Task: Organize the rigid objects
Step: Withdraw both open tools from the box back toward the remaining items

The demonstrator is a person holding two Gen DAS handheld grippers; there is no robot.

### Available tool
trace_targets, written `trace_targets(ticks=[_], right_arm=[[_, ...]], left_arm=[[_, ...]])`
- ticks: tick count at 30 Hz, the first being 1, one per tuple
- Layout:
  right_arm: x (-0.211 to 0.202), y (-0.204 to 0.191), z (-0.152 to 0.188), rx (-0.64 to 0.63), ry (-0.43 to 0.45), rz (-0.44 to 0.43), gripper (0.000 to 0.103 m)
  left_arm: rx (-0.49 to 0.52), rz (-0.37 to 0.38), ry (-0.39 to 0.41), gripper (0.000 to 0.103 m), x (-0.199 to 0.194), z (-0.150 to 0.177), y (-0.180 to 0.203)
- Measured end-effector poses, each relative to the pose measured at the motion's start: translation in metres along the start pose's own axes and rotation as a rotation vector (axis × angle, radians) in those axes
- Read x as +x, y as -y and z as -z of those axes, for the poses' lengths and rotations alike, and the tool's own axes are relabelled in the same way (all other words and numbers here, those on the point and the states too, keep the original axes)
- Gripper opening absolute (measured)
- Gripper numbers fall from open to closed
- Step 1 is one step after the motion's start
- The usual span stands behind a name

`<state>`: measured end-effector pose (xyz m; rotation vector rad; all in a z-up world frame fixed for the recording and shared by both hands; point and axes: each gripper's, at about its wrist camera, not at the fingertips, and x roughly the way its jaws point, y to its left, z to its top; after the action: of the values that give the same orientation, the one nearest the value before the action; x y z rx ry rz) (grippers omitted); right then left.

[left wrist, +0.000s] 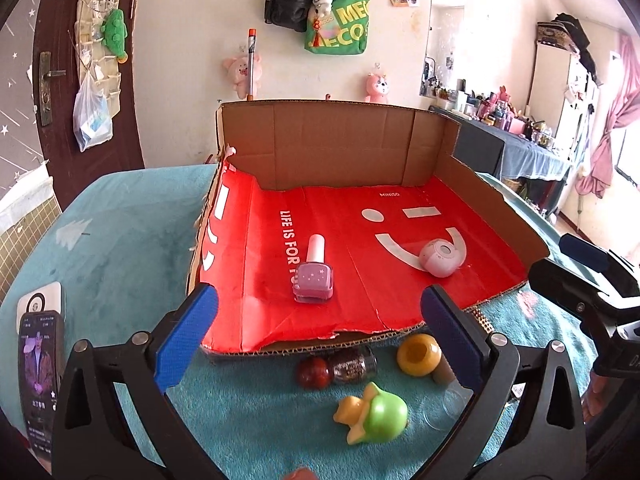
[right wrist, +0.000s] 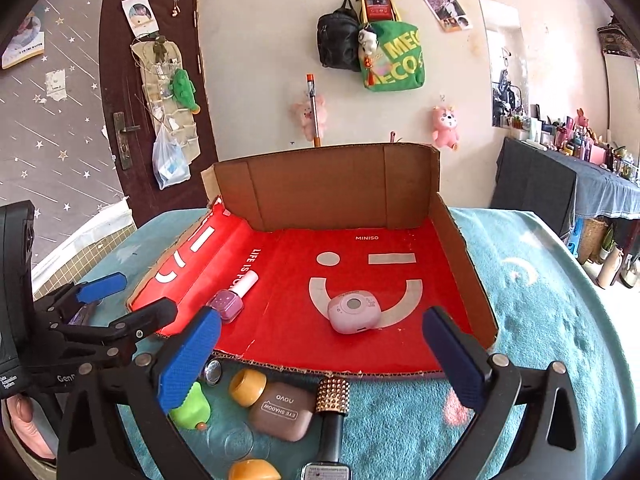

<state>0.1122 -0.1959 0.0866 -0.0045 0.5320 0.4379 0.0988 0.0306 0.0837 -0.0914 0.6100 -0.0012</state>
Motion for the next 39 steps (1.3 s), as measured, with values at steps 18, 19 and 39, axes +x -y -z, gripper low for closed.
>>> trace_targets(ticks=[18, 19, 39], right_arm=[[-0.04, -0.018, 0.035, -0.021, 0.081, 0.043, 0.103], [-0.041, -0.018, 0.037, -0.023, 0.083, 0.046, 0.103], [-0.057, -0.019, 0.074, -0.023, 0.107, 0.044, 0.103]], left_arm=[[-0.006, -0.081, 0.086, 0.103, -0.04, 0.023, 0.002], [-0.006, -0.083, 0.086, 0.103, -0.042, 0.024, 0.002], [-0.031, -0.015, -0.028, 0.103, -0.04, 0.065, 0.005]])
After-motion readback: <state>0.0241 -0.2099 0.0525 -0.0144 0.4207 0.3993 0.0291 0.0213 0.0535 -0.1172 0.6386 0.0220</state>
